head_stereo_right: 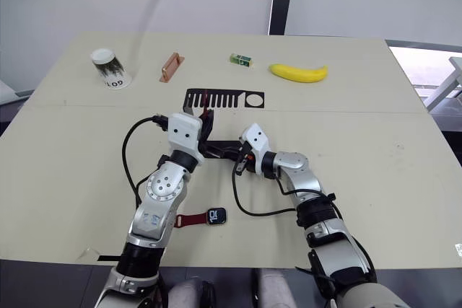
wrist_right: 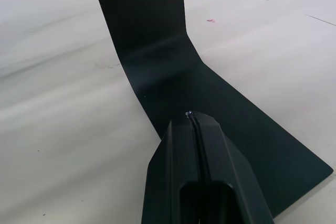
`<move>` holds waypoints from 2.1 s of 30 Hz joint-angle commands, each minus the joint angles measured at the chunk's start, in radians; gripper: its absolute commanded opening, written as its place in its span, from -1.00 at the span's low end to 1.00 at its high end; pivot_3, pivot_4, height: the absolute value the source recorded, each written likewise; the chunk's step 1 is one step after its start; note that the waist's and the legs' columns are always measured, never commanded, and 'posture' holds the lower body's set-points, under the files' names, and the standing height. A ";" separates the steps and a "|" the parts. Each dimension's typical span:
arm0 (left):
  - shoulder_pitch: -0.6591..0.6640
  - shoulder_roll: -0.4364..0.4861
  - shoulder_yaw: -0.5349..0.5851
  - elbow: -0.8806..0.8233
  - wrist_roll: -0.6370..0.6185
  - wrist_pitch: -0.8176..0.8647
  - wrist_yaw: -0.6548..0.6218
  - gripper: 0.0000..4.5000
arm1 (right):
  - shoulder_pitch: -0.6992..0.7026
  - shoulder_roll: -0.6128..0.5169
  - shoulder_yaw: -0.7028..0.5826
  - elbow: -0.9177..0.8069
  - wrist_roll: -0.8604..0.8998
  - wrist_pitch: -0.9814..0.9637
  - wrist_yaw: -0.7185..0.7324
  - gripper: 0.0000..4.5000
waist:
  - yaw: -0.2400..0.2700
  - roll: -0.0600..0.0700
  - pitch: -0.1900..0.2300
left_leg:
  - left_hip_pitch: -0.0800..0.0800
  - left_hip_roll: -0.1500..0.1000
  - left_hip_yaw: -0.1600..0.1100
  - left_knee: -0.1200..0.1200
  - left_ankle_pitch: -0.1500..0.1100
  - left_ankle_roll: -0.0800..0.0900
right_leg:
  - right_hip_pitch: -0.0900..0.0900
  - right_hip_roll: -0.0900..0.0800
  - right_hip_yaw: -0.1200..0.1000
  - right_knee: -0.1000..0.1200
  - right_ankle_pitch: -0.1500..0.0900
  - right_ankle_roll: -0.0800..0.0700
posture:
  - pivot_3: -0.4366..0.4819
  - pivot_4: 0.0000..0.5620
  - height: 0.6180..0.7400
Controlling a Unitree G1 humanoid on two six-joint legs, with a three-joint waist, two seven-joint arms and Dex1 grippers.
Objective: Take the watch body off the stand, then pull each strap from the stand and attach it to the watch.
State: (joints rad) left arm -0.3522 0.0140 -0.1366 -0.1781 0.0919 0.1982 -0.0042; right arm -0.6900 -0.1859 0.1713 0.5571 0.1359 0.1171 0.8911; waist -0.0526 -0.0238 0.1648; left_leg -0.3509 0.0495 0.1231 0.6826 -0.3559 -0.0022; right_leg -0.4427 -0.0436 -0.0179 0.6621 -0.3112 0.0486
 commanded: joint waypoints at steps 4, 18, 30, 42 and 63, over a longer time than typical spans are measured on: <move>0.012 -0.009 -0.007 -0.071 -0.028 -0.007 -0.037 -0.96 | 0.037 -0.001 0.029 0.045 -0.031 0.041 -0.001 -1.00 | 0.000 0.000 0.000 | 0.000 0.000 0.000 0.000 0.000 0.000 | 0.000 0.000 0.000 0.000 0.000 0.000 | -0.05 -0.47 0.99; 0.139 0.058 -0.047 -0.217 -0.069 -0.040 -0.172 -0.96 | 0.031 0.011 0.028 0.062 -0.036 0.026 -0.016 -1.00 | -0.002 0.000 -0.001 | 0.000 0.000 0.000 0.000 0.000 0.000 | 0.000 0.000 0.000 -0.001 0.000 0.000 | -0.05 -0.47 0.99; 0.295 0.364 0.110 -0.406 -0.472 0.017 -0.572 -0.96 | 0.058 -0.047 -0.025 -0.071 0.048 0.026 0.079 -1.00 | 0.000 0.001 -0.001 | -0.001 0.000 -0.001 0.000 0.000 0.000 | 0.000 -0.001 0.000 -0.002 0.000 0.000 | -0.05 -0.47 0.99; 0.526 0.728 0.384 -0.541 -0.894 0.201 -0.926 -1.00 | 0.381 -0.355 -0.226 -0.633 0.337 0.236 0.231 0.02 | 0.000 0.003 0.000 | -0.002 0.000 -0.003 -0.003 -0.001 0.001 | 0.000 -0.001 -0.001 -0.006 0.000 -0.001 | -0.05 -0.47 0.99; 0.400 0.803 0.489 -0.143 -0.922 0.254 -1.099 -1.00 | 0.914 -0.483 -0.634 -0.810 0.521 0.150 0.242 0.98 | 0.023 0.003 0.001 | -0.001 0.000 -0.003 -0.003 -0.001 0.002 | 0.003 0.000 0.000 -0.010 0.000 -0.001 | -0.05 -0.47 0.99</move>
State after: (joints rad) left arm 0.0644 0.8233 0.3698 -0.3021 -0.8135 0.4388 -1.0881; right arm 0.2235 -0.6789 -0.4450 -0.2229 0.6159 0.2654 1.1393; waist -0.0299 -0.0206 0.1654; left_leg -0.3512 0.0492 0.1203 0.6794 -0.3574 -0.0002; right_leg -0.4401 -0.0434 -0.0183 0.6527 -0.3117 0.0479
